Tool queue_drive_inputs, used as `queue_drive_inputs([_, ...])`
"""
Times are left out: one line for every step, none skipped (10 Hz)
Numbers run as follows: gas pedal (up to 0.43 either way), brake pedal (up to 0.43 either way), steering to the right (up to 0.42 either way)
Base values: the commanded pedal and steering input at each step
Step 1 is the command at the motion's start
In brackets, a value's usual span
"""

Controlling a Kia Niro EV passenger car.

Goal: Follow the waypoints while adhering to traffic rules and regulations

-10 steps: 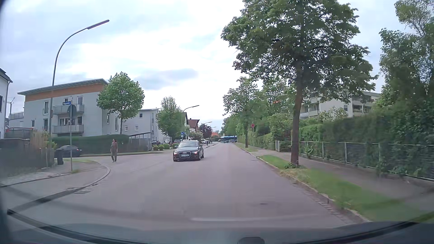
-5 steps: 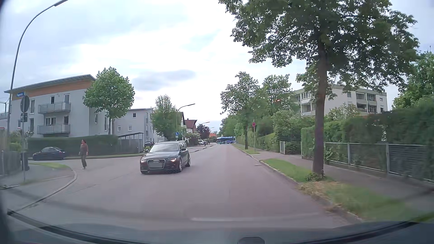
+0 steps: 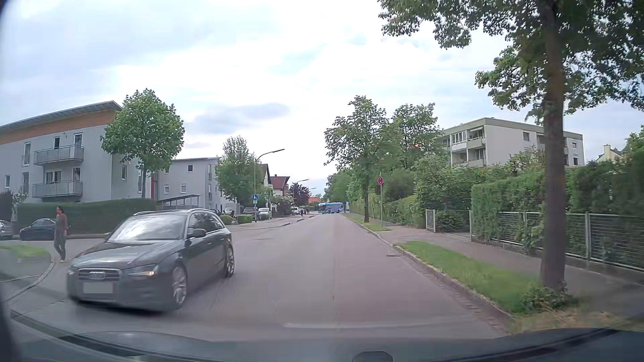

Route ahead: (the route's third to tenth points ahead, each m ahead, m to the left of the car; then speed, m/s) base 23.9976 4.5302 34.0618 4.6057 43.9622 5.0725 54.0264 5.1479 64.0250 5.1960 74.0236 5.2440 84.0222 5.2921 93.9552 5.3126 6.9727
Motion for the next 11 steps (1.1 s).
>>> queue_drive_inputs([0.13, 0.0, -0.004])
queue_drive_inputs([0.13, 0.0, -0.005])
queue_drive_inputs([0.13, 0.0, -0.005])
queue_drive_inputs([0.13, 0.0, -0.005])
queue_drive_inputs([0.13, 0.0, -0.006])
queue_drive_inputs([0.13, 0.0, -0.007])
queue_drive_inputs([0.13, 0.0, -0.008])
queue_drive_inputs([0.13, 0.0, -0.008])
queue_drive_inputs([0.13, 0.0, -0.008])
queue_drive_inputs([0.13, 0.0, -0.008])
queue_drive_inputs([0.13, 0.0, -0.008])
